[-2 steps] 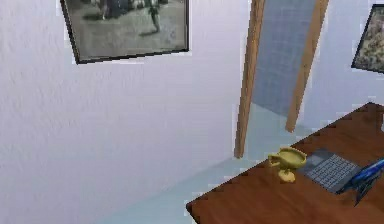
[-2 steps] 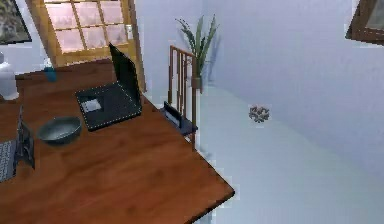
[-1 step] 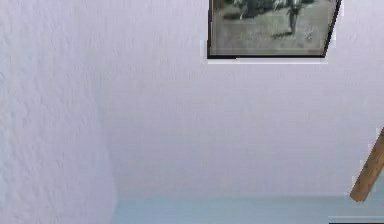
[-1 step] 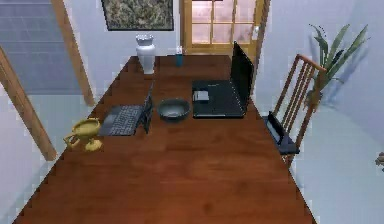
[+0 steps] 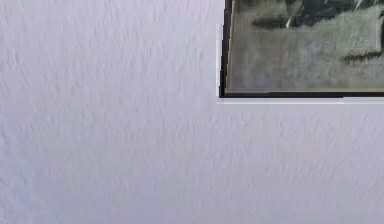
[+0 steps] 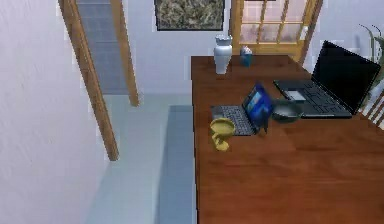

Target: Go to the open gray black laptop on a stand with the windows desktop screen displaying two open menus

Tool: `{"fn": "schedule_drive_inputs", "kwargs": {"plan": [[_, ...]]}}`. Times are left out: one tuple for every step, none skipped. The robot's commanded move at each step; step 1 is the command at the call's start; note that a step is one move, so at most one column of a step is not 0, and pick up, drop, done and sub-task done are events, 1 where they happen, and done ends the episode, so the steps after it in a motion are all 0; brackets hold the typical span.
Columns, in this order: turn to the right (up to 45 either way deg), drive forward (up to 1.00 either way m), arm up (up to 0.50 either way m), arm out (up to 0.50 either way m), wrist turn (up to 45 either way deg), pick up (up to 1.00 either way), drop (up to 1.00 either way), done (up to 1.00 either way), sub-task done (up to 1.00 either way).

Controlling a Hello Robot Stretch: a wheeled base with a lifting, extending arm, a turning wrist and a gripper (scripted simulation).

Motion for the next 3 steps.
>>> {"fn": "schedule_drive_inputs", "kwargs": {"plan": [[39.0, 0.00, 0.00, 0.00, 0.0, 0.00, 0.00, 0.00, 0.00], [3.0, 0.00, 0.00, 0.00, 0.0, 0.00, 0.00, 0.00, 0.00], [0.0, 0.25, 0.00, 0.00, 0.0, 0.00, 0.00, 0.00, 0.00]]}}
